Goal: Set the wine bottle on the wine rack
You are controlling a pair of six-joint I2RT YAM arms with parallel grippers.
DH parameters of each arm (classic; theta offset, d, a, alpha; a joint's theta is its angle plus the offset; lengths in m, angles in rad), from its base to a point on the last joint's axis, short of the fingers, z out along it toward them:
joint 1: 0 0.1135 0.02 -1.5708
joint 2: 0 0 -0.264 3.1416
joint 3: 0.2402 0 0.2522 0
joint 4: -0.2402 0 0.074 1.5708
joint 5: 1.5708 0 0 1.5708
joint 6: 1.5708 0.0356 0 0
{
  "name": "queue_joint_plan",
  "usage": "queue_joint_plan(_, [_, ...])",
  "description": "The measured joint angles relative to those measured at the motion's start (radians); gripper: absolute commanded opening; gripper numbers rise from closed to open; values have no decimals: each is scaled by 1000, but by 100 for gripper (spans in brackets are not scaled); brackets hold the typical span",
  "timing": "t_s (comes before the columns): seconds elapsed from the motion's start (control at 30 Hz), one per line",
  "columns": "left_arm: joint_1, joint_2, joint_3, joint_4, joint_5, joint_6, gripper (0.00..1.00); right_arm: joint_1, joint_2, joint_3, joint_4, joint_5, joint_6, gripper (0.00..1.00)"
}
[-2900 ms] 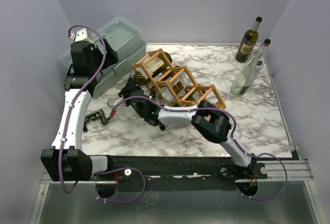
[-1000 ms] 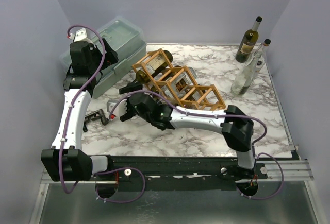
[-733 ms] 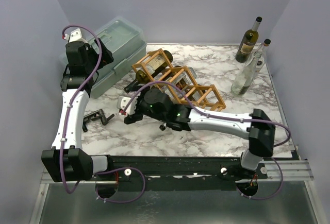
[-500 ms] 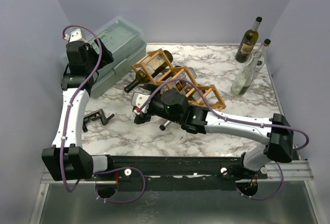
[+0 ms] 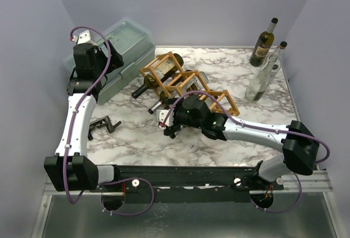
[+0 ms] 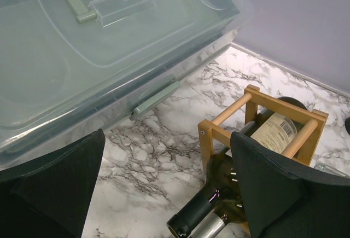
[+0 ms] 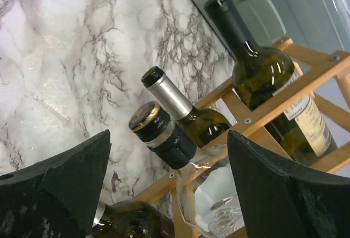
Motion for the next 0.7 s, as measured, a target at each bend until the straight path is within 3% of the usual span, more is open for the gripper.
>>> queue_joint_plan(0.27, [0,2,0,2,3,-3,98,0,30,-14,32,-56,-153,85])
queue_joint_plan(0.47, [7,2,0,3,16,-12,98,-1,85,-13,59,-55,-216,77])
queue_joint_plan(0.7, [16,2,0,3,23,-15,98,-2,135,16,31,-54,-230,51])
